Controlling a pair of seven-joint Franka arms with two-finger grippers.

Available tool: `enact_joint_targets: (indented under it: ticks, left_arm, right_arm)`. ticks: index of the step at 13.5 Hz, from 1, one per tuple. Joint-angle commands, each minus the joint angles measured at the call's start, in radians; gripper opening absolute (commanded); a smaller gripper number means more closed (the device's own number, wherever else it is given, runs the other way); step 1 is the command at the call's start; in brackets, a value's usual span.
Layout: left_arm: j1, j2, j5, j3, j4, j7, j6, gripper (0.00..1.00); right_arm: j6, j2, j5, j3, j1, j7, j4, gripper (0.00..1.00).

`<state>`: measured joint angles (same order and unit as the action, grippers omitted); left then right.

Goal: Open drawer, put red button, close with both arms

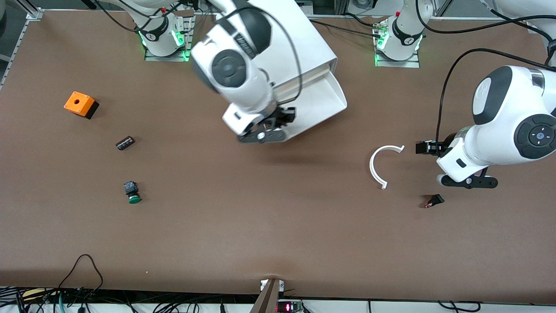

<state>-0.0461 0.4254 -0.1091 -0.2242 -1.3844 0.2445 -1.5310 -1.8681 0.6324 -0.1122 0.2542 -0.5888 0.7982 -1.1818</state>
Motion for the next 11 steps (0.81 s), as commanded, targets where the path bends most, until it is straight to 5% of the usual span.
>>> enact_joint_targets:
  ticks: [1, 4, 8, 11]
  left_arm:
    - [0.002, -0.004, 0.038, 0.002, -0.036, 0.123, -0.059, 1.0]
    - [0.02, -0.002, 0.061, -0.026, -0.11, 0.143, -0.109, 1.0]
    - [0.032, -0.005, 0.062, -0.13, -0.163, 0.436, -0.136, 1.0]
    - [0.034, -0.011, 0.048, -0.173, -0.29, 0.519, -0.309, 1.0]
  right_arm:
    - [-0.016, 0.044, 0.048, -0.006, -0.063, 0.119, 0.044, 0.0]
    - [-0.003, 0.047, 0.059, -0.006, -0.107, 0.219, 0.034, 0.0]
    - [-0.009, 0.052, 0.081, -0.006, -0.144, 0.272, -0.016, 0.0]
    - [-0.014, 0.078, 0.095, -0.006, -0.151, 0.276, -0.03, 0.0]
